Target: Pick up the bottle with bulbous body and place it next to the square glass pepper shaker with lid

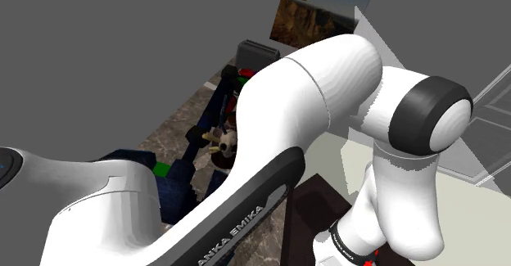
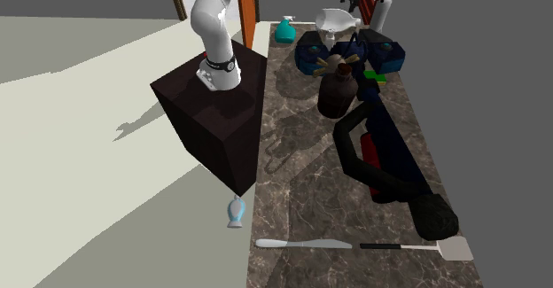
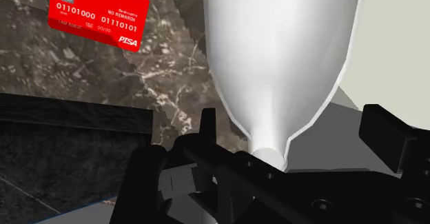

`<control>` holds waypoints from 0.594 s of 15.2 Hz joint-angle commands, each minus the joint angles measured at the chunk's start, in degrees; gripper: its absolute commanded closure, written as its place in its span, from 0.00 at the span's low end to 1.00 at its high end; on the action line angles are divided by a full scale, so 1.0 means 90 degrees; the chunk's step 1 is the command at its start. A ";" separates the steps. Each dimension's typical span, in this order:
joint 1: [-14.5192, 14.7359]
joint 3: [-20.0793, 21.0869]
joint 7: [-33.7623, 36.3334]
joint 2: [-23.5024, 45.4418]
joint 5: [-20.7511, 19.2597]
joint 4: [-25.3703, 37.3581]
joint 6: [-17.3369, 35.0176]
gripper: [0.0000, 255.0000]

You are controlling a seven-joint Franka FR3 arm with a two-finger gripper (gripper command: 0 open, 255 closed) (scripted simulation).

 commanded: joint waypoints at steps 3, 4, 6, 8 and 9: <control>-0.0087 0.0089 -0.0085 -0.0223 0.0139 0.0090 -0.0292 0.00; -0.0123 0.0129 -0.0126 -0.0325 0.0206 0.0164 -0.0456 0.00; -0.0148 0.0157 -0.0158 -0.0402 0.0258 0.0230 -0.0588 0.00; -0.0148 0.0156 -0.0158 -0.0402 0.0258 0.0230 -0.0588 0.00; -0.0148 0.0156 -0.0158 -0.0402 0.0258 0.0230 -0.0588 0.00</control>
